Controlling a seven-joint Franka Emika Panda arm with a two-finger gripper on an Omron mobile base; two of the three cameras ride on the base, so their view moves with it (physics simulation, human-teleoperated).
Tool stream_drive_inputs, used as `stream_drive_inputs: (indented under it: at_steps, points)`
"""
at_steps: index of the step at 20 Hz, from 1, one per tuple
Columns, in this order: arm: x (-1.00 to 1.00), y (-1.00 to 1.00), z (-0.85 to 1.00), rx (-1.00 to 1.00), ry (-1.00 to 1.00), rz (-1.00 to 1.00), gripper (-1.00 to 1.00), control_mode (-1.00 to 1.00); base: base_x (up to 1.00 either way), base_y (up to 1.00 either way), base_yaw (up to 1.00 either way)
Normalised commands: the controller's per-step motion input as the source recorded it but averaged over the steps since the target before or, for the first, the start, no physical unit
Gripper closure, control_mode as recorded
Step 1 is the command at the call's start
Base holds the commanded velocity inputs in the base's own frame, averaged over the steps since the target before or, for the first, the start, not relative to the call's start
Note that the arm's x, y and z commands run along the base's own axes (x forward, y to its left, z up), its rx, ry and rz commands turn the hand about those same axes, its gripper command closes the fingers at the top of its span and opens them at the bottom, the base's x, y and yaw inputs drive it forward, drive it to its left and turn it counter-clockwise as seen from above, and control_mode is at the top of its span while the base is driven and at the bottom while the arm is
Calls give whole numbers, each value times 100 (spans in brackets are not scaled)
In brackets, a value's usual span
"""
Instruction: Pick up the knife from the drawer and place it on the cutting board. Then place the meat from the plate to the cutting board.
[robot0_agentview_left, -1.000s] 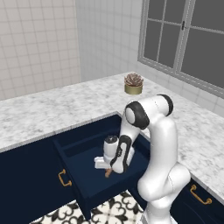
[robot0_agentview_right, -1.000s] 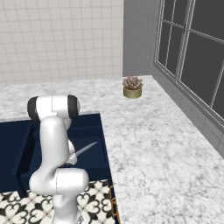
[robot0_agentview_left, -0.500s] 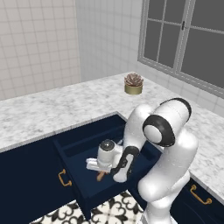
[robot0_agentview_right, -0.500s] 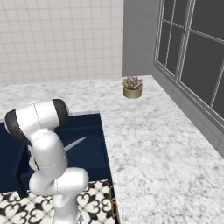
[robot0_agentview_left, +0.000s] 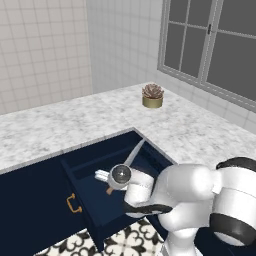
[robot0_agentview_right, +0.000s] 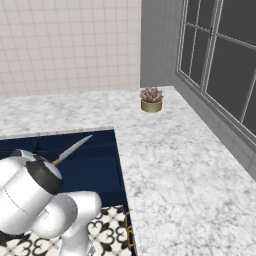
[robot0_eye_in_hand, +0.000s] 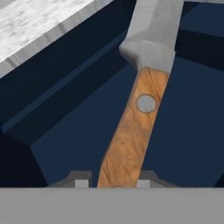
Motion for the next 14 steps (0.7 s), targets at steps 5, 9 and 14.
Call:
stream_drive_inputs:
  at_steps: [5, 9, 14]
  points:
    - [-16, -25, 100, -2, 5, -11, 100, -100, 0, 0, 0]
    - [-36, -73, 100, -8, 31, -1, 100, -100, 0, 0, 0]
    - [-33, -99, 29, 1, 19, -3, 100, -100, 0, 0, 0]
